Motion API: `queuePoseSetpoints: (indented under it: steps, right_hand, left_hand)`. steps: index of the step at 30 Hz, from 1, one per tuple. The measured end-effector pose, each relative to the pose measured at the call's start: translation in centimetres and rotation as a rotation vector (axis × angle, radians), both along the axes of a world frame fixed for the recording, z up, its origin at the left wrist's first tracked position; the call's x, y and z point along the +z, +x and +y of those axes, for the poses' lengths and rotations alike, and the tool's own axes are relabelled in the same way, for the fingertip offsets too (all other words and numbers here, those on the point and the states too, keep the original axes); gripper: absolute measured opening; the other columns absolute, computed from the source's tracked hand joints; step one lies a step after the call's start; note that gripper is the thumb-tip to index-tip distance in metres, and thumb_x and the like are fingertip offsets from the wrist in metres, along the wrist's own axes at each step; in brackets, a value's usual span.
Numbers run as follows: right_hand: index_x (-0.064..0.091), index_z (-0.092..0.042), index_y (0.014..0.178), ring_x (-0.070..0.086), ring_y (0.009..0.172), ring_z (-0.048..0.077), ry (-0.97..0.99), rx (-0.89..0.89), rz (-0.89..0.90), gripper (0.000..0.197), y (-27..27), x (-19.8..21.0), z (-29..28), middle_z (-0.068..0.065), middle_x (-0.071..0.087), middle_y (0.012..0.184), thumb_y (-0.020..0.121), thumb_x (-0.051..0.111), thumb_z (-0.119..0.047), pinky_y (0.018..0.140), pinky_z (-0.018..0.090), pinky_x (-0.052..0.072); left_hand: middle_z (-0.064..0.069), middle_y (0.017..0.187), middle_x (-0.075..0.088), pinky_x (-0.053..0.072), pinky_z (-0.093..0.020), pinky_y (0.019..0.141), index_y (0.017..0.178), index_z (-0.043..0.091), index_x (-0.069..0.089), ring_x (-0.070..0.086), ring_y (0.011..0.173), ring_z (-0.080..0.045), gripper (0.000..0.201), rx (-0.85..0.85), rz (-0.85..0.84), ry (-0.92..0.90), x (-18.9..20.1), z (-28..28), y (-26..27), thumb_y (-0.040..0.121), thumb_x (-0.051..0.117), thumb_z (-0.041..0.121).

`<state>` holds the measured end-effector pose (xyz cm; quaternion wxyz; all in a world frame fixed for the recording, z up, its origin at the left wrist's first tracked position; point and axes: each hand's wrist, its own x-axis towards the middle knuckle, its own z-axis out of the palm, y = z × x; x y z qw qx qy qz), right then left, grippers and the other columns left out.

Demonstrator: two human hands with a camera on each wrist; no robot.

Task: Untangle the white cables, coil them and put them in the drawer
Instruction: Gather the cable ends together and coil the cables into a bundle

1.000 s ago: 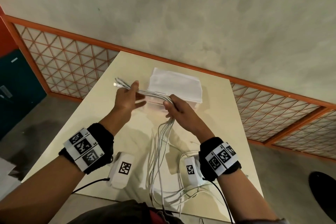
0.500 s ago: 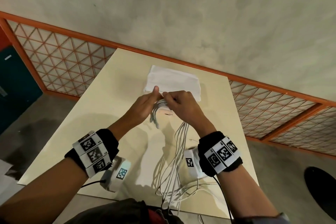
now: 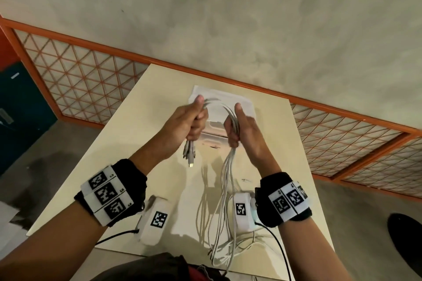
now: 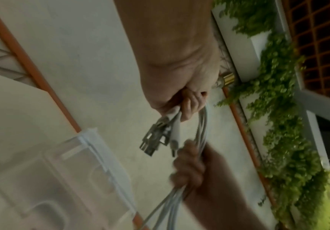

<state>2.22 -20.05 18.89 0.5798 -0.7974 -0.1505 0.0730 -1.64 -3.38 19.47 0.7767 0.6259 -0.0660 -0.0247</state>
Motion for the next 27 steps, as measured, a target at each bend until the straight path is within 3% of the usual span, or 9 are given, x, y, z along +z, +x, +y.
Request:
queuePoseSetpoints:
  steps: [3, 6, 9, 13, 15, 18, 20, 23, 27]
  right_hand:
    - [0.043, 0.001, 0.060, 0.037, 0.045, 0.017, 0.030, 0.089, 0.101, 0.071, -1.4, -2.0, 0.5, -0.002, 0.032, 0.045, 0.100, 0.015, -0.051, 0.059, 0.030, 0.050]
    - [0.036, -0.008, 0.060, 0.024, 0.042, 0.012, 0.111, 0.042, 0.222, 0.061, -1.9, -2.8, 1.3, -0.002, 0.025, 0.049, 0.099, 0.020, -0.052, 0.043, 0.023, 0.032]
    - [0.032, -0.017, 0.055, 0.018, 0.042, 0.011, 0.158, -0.018, 0.245, 0.056, -1.9, -2.4, 2.2, -0.005, 0.025, 0.046, 0.100, 0.021, -0.050, 0.042, 0.021, 0.017]
    - [0.036, -0.016, 0.054, 0.022, 0.042, 0.011, 0.067, -0.017, 0.225, 0.058, -2.2, -1.3, 3.1, -0.001, 0.028, 0.048, 0.100, 0.021, -0.048, 0.042, 0.021, 0.019]
    - [0.048, -0.022, 0.051, 0.023, 0.042, 0.010, 0.034, -0.013, 0.227, 0.062, -2.1, -1.1, 3.3, -0.001, 0.029, 0.050, 0.100, 0.021, -0.049, 0.043, 0.021, 0.019]
    - [0.065, -0.040, 0.090, 0.024, 0.039, 0.004, 0.020, 0.027, 0.230, 0.047, -2.2, -1.3, 3.7, -0.003, 0.030, 0.051, 0.100, 0.020, -0.048, 0.042, 0.020, 0.019]
    - [0.055, -0.024, 0.107, 0.025, 0.039, 0.005, 0.031, 0.030, 0.259, 0.042, -2.3, -1.4, 3.9, -0.004, 0.031, 0.052, 0.100, 0.022, -0.047, 0.041, 0.020, 0.020]
    - [0.043, -0.016, 0.086, 0.026, 0.042, 0.009, 0.037, 0.027, 0.261, 0.039, -2.5, -1.5, 4.0, -0.001, 0.033, 0.054, 0.101, 0.022, -0.046, 0.042, 0.021, 0.022]
    - [0.045, -0.011, 0.089, 0.040, 0.042, 0.014, -0.128, 0.124, 0.135, 0.044, -3.0, -2.2, 4.0, 0.007, 0.047, 0.056, 0.100, 0.025, -0.048, 0.050, 0.027, 0.037]
  left_hand:
    - [0.014, 0.048, 0.024, 0.020, -0.015, 0.038, 0.065, 0.018, 0.033, 0.019, 0.040, -0.003, 0.043, 0.083, -0.047, -0.013, 1.0, 0.8, 0.9, 0.100, 0.021, 0.040]
    - [0.013, 0.049, 0.026, 0.022, -0.016, 0.040, 0.069, 0.018, 0.033, 0.020, 0.042, -0.004, 0.039, 0.091, -0.048, -0.002, 0.1, 0.6, 0.8, 0.101, 0.021, 0.038]
    - [0.008, 0.056, 0.026, 0.026, -0.019, 0.045, 0.073, 0.018, 0.031, 0.023, 0.045, -0.005, 0.032, 0.062, -0.047, 0.068, -1.5, -0.5, 0.2, 0.100, 0.028, 0.035]
    - [0.010, 0.048, 0.047, 0.033, -0.022, 0.047, 0.079, 0.017, 0.045, 0.036, 0.043, -0.007, 0.019, 0.082, -0.112, 0.105, -2.6, -1.7, -0.2, 0.096, 0.042, 0.025]
    - [0.008, 0.049, 0.053, 0.034, -0.023, 0.047, 0.079, 0.017, 0.051, 0.040, 0.044, -0.010, 0.019, 0.108, -0.107, 0.101, -2.7, -1.7, 0.0, 0.090, 0.049, 0.032]
    - [0.009, 0.049, 0.051, 0.035, -0.019, 0.044, 0.076, 0.015, 0.053, 0.041, 0.043, -0.009, 0.022, 0.141, -0.069, 0.127, -3.2, -1.5, 0.6, 0.089, 0.054, 0.032]
    - [0.010, 0.048, 0.049, 0.035, -0.017, 0.043, 0.074, 0.013, 0.050, 0.041, 0.041, -0.006, 0.024, 0.156, -0.040, 0.143, -3.6, -1.5, 0.9, 0.093, 0.053, 0.027]
    - [0.004, 0.053, 0.048, 0.038, -0.015, 0.044, 0.077, 0.010, 0.047, 0.045, 0.041, -0.003, 0.025, 0.167, -0.052, 0.151, -3.6, -1.7, 0.9, 0.096, 0.048, 0.025]
    - [0.003, 0.058, 0.048, 0.038, -0.017, 0.047, 0.081, 0.006, 0.049, 0.045, 0.041, -0.001, 0.028, 0.338, -0.088, 0.231, -3.9, -0.9, 1.7, 0.098, 0.043, 0.028]
